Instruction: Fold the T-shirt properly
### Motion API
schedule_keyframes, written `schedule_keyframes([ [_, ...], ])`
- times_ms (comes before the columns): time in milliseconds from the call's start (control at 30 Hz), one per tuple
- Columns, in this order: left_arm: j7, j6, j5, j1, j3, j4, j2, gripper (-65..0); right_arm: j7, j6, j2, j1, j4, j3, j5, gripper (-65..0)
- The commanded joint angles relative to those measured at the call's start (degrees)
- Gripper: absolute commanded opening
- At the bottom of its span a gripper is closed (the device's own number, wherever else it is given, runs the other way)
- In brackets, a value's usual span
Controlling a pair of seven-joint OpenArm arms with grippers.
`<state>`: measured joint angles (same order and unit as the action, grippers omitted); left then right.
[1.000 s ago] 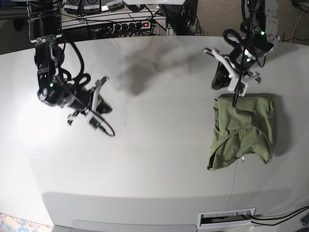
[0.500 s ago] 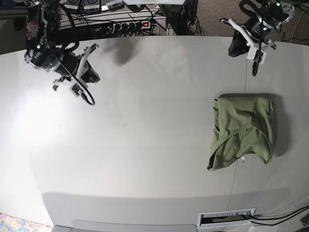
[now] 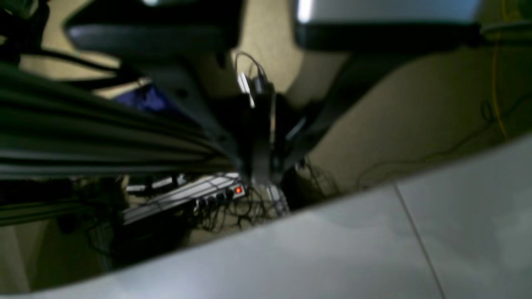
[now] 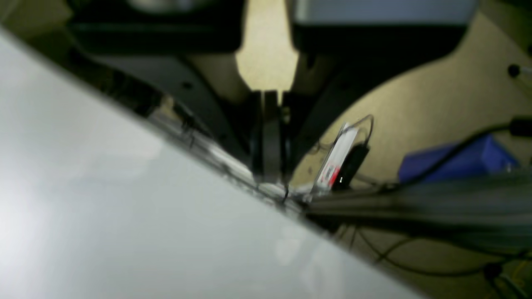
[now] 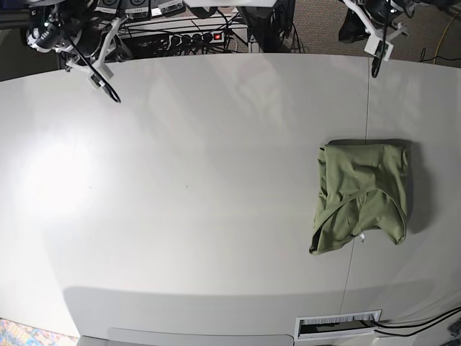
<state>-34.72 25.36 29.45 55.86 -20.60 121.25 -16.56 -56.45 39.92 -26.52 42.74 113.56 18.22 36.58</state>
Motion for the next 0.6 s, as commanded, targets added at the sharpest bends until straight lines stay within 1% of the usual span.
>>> schedule_keyframes([
  [0, 0.3, 0.2, 0.8, 1.3, -0.2, 1.1, -0.4, -65.0, 0.9, 0.1, -0.8, 1.4, 0.9, 0.7, 0.9, -65.0],
  [233, 0.0, 0.2, 0.8, 5.9, -0.2, 1.1, -0.4, -65.0, 0.7, 0.1, -0.8, 10.2, 0.9, 0.7, 0.7, -65.0],
  [400, -0.3, 0.3, 0.8, 8.6, -0.2, 1.0, -0.4, -65.0, 0.7, 0.1, -0.7, 15.5, 0.9, 0.6, -1.7, -65.0],
  [567, -0.3, 0.6, 0.8, 11.2, -0.2, -1.3, -0.4, -65.0, 1.0, 0.1, -0.7, 20.9, 0.7, 0.6, -1.7, -65.0],
])
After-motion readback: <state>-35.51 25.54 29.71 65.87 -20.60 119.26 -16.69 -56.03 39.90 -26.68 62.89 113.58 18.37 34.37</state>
